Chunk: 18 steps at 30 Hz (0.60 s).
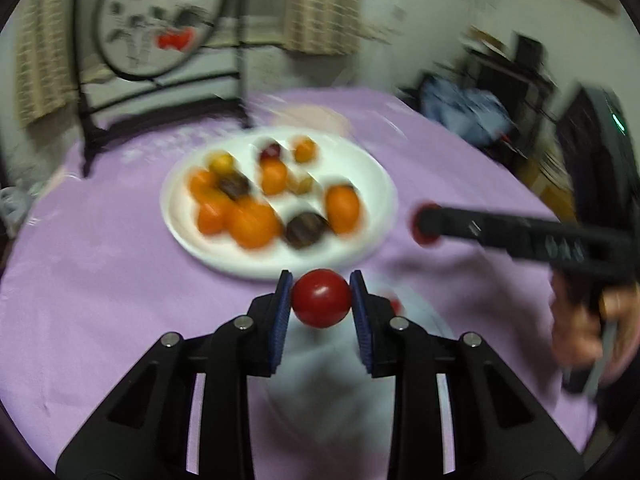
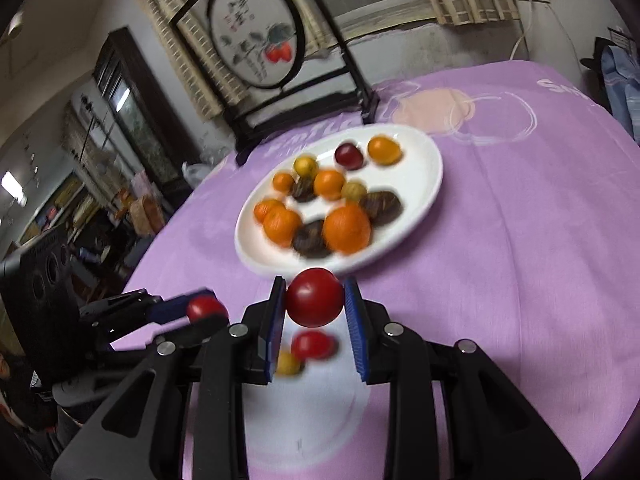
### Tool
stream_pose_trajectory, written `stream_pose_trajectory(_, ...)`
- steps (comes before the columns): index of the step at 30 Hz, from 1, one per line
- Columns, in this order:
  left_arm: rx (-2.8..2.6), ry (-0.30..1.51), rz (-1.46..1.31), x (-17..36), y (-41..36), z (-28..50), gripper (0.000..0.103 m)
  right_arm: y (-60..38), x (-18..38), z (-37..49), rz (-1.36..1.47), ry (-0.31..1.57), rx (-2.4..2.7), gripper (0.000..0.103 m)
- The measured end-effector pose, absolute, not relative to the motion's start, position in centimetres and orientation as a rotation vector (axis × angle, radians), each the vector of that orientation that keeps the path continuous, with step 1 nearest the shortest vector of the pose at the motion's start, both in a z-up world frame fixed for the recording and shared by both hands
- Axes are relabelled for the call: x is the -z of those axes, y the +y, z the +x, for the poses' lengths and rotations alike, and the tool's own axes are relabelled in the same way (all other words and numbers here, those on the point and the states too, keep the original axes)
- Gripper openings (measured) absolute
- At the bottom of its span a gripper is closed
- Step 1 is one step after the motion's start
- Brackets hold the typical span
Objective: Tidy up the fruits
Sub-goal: 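Place both red tomatoes on the white oval plate and open both tools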
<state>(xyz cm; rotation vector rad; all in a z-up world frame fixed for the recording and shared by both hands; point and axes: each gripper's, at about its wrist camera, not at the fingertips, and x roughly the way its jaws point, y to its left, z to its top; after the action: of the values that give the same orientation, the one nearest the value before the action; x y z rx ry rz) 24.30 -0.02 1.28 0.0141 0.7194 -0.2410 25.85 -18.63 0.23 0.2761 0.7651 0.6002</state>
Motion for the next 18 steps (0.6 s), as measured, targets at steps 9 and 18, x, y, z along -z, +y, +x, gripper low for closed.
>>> stream_pose_trajectory(9,0.022,0.688,-0.044,-2.0,2.2,33.4,0.030,-16.3,-0.6,33.3,0.292,0.701,-0.528,0.030)
stream_pose_trajectory(18,-0.112,0.653,0.023,-1.1,2.5,33.4,0.082,-15.6,0.1,34.4,0.258,0.714,-0.513,0.055)
